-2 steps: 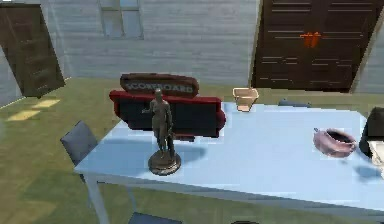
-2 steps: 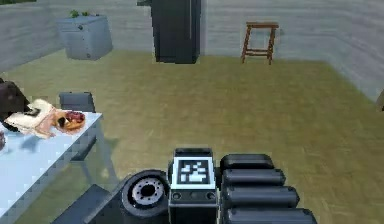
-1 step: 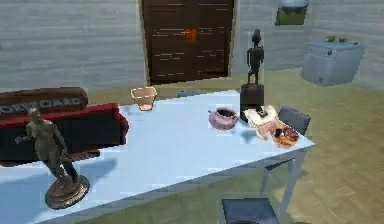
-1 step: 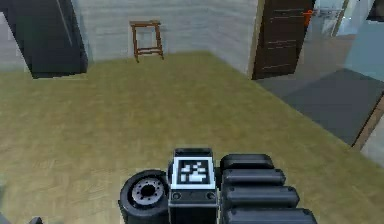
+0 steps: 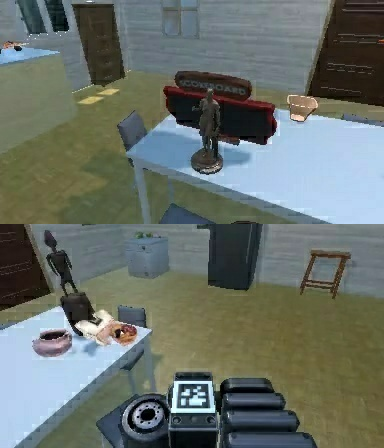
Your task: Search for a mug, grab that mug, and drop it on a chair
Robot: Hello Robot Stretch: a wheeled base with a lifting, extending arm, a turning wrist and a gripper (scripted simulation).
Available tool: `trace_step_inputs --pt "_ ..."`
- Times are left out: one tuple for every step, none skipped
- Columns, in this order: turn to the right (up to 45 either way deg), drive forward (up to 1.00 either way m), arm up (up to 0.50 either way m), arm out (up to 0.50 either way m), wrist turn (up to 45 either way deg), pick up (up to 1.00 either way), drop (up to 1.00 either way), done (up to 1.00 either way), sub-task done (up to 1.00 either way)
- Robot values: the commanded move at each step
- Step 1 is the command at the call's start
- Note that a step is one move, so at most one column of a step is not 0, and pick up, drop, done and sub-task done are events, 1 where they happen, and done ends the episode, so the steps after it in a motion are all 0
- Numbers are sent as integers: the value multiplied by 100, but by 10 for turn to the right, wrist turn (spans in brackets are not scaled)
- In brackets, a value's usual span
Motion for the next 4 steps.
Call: trace_step_inputs --pt "-210 0 0 0 0 0 0 0 0" --pt "0 20 0 0 0 0 0 0 0" --pt "-120 0 0 0 0 0 0 0 0" --pt "90 0 0 0 0 0 0 0 0"
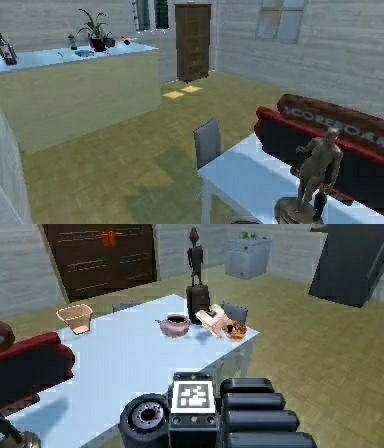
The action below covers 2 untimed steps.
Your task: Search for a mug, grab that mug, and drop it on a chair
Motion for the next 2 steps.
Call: trace_step_inputs --pt "-60 0 0 0 0 0 0 0 0" --pt "30 0 0 0 0 0 0 0 0"
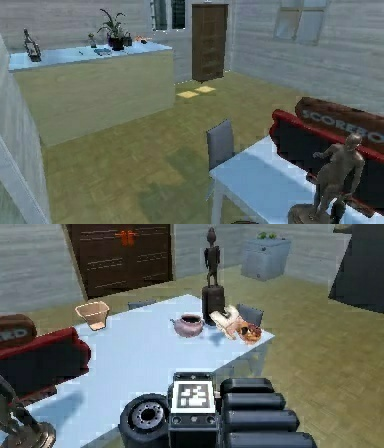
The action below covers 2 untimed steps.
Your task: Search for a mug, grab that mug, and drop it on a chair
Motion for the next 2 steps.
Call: trace_step_inputs --pt "-360 0 0 0 0 0 0 0 0" --pt "0 25 0 0 0 0 0 0 0"
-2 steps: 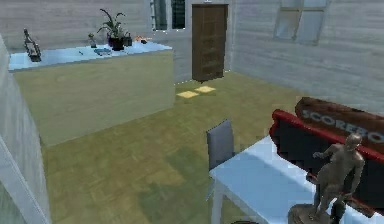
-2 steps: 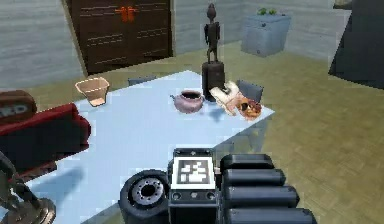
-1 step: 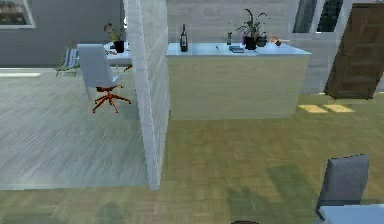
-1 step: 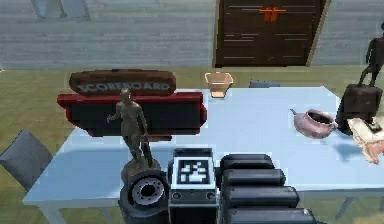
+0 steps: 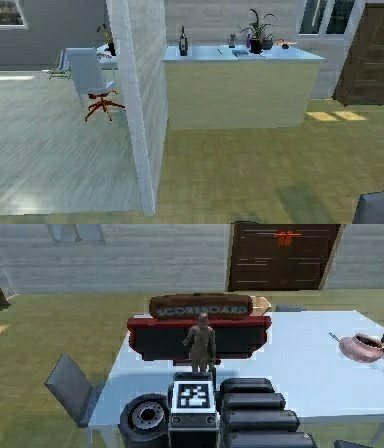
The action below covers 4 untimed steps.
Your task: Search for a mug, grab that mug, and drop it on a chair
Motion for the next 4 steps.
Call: trace_step_inputs --pt "450 0 0 0 0 0 0 0 0" --pt "420 0 0 0 0 0 0 0 0" --pt "-450 0 0 0 0 0 0 0 0" --pt "-240 0 0 0 0 0 0 0 0"
